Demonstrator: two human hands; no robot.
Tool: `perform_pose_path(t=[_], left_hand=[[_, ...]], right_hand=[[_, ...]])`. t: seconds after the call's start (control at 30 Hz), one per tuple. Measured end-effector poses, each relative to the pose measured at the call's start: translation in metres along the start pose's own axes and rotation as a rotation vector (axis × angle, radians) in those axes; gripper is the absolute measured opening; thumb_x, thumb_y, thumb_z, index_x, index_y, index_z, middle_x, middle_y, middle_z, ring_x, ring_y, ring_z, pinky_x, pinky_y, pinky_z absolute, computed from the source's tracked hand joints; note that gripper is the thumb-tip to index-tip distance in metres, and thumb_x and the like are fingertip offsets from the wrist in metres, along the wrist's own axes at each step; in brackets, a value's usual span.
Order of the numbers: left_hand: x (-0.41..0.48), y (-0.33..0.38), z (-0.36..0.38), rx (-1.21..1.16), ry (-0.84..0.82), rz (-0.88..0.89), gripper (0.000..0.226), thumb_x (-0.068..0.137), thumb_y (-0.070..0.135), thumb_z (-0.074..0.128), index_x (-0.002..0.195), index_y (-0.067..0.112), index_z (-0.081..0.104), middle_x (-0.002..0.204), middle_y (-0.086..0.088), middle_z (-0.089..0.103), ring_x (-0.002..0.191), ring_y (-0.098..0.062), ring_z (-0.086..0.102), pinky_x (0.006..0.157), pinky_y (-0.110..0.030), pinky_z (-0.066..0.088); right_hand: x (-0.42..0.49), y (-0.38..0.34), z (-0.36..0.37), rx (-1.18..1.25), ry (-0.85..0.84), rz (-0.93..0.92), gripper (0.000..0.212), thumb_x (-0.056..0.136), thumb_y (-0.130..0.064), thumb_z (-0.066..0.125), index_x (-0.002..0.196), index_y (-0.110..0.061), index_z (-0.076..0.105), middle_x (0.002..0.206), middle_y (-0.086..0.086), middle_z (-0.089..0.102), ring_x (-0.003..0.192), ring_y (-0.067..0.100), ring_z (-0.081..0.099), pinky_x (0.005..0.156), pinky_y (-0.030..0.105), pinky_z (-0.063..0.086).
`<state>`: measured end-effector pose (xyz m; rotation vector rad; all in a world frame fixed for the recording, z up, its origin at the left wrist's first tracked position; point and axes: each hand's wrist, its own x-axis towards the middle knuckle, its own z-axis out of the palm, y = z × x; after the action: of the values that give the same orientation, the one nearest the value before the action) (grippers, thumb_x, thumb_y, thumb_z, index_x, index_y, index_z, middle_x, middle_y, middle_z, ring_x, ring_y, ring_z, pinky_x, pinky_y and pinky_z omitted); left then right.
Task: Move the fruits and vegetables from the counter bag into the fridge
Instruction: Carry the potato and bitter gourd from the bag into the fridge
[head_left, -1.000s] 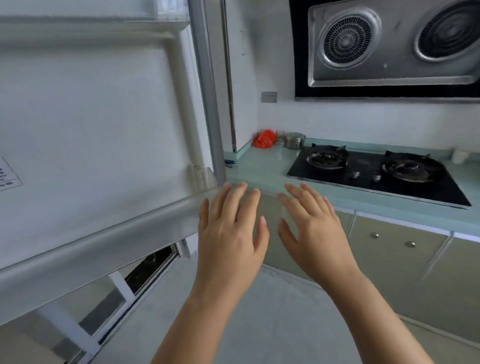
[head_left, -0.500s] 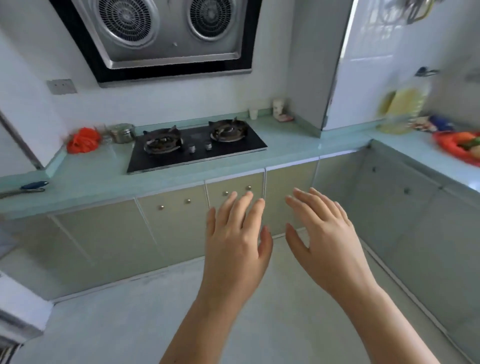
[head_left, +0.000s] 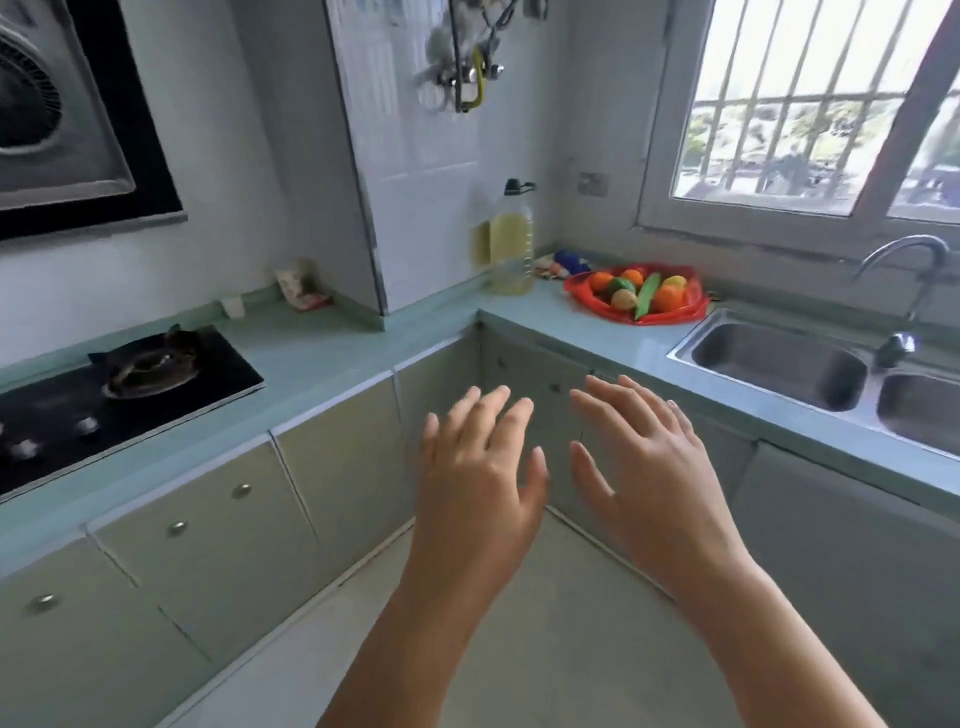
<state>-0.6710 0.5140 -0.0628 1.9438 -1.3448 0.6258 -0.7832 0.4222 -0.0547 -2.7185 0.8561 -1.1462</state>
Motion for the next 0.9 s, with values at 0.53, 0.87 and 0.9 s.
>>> perform_pose_path(t=[0.53, 0.87, 0.9], left_hand=[[0.13, -0.009, 0.206, -0.252, -0.126, 0.055, 0.043, 0.08, 0.033, 0.043, 0.111, 0.012, 0.064, 0.116, -0.008, 0.064, 0.112, -0.028, 0.055, 0.096, -0.054, 0.035], [0.274, -0.121, 0.315, -0.39, -0.16, -0.021, 0.047, 0.083, 0.035, 0.04, 0.118, 0.011, 0.06, 0.122, -0.008, 0.06, 0.118, -0.019, 0.044, 0.096, -0.056, 0.041], [0.282, -0.128, 0.326, -0.393, -0.169, -0.015, 0.047, 0.083, 0.035, 0.04, 0.118, 0.011, 0.06, 0.122, -0.008, 0.06, 0.118, -0.019, 0.045, 0.096, -0.056, 0.041]], right_hand=[[0.094, 0.176, 0.073, -0.122, 0.045, 0.227, 0.044, 0.082, -0.036, 0.041, 0.114, -0.013, 0.062, 0.12, 0.007, 0.062, 0.116, 0.03, 0.055, 0.091, 0.055, 0.045], [0.265, 0.214, 0.189, -0.181, 0.052, 0.234, 0.046, 0.082, -0.035, 0.04, 0.113, -0.009, 0.063, 0.117, 0.01, 0.064, 0.112, 0.034, 0.057, 0.09, 0.056, 0.046], [0.277, 0.218, 0.199, -0.183, 0.053, 0.238, 0.047, 0.082, -0.035, 0.04, 0.114, -0.009, 0.063, 0.117, 0.01, 0.064, 0.113, 0.034, 0.056, 0.091, 0.056, 0.045]])
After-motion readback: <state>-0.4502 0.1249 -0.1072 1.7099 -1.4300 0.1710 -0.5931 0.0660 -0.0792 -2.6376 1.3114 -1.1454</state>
